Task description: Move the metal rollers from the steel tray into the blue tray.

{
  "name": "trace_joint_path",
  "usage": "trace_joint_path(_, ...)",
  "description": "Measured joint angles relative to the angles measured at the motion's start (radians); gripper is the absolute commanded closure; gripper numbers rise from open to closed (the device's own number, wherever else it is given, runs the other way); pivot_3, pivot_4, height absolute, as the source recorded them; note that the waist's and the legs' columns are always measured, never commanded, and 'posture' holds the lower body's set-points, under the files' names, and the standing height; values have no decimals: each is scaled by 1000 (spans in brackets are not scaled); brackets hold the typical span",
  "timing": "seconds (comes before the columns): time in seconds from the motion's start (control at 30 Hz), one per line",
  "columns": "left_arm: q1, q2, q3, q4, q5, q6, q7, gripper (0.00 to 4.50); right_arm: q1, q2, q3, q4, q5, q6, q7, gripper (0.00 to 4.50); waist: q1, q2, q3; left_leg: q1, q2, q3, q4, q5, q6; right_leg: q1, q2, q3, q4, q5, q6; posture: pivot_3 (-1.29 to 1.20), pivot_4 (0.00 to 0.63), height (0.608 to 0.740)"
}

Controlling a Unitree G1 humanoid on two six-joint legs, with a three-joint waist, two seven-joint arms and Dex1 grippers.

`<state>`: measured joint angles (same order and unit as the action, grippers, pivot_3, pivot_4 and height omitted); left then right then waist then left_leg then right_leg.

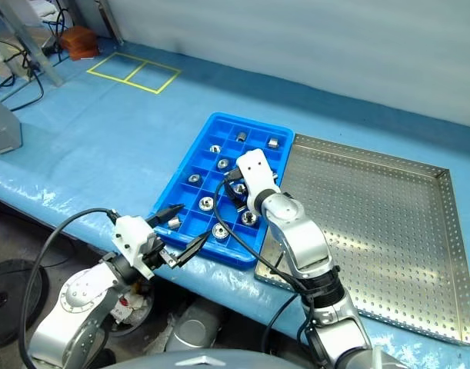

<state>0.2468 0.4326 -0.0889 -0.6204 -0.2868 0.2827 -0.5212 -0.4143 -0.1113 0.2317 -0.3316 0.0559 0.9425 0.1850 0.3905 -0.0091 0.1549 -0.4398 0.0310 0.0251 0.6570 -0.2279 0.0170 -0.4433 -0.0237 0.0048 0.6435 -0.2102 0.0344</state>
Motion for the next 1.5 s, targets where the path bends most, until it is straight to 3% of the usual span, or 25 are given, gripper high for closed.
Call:
trace_joint_path(0.37,-69,3,-24,69,-3,14,-49,0,141,-95,-94,-216,7,86,3,149,-79,0,-1,0,0,-2,2,0,0,2,0,0,1,0,0,281,150,740)
trace_joint_path(0.5,-110,4,-51,90,-7,15,-86,0,257,-169,-101,-320,8,114,17,149,-117,1,-1,0,-1,-3,5,0,1,4,0,0,0,0,0,245,150,740)
trace_joint_path(0.87,-197,-3,-87,176,2,-1,-135,0,493,-250,-128,-540,34,132,51,149,-297,1,-1,12,0,-5,6,0,2,16,-1,0,1,0,-1,135,150,740)
trace_joint_path(1.0,-264,-41,-88,237,37,-53,-115,0,569,-317,-119,-557,25,134,51,149,-321,0,-1,12,-1,-5,6,0,2,16,-1,1,1,0,-1,103,150,740)
trace_joint_path(1.2,-319,-63,-120,297,47,-91,-136,0,576,-300,-102,-577,25,129,28,149,-353,0,-1,12,-1,-5,6,0,3,15,0,4,1,0,0,73,150,740)
trace_joint_path(1.5,-336,-74,-130,312,50,-103,-158,0,577,-286,-88,-580,24,110,3,149,-360,0,-1,12,-1,-5,6,1,4,16,0,6,1,1,2,80,150,740)
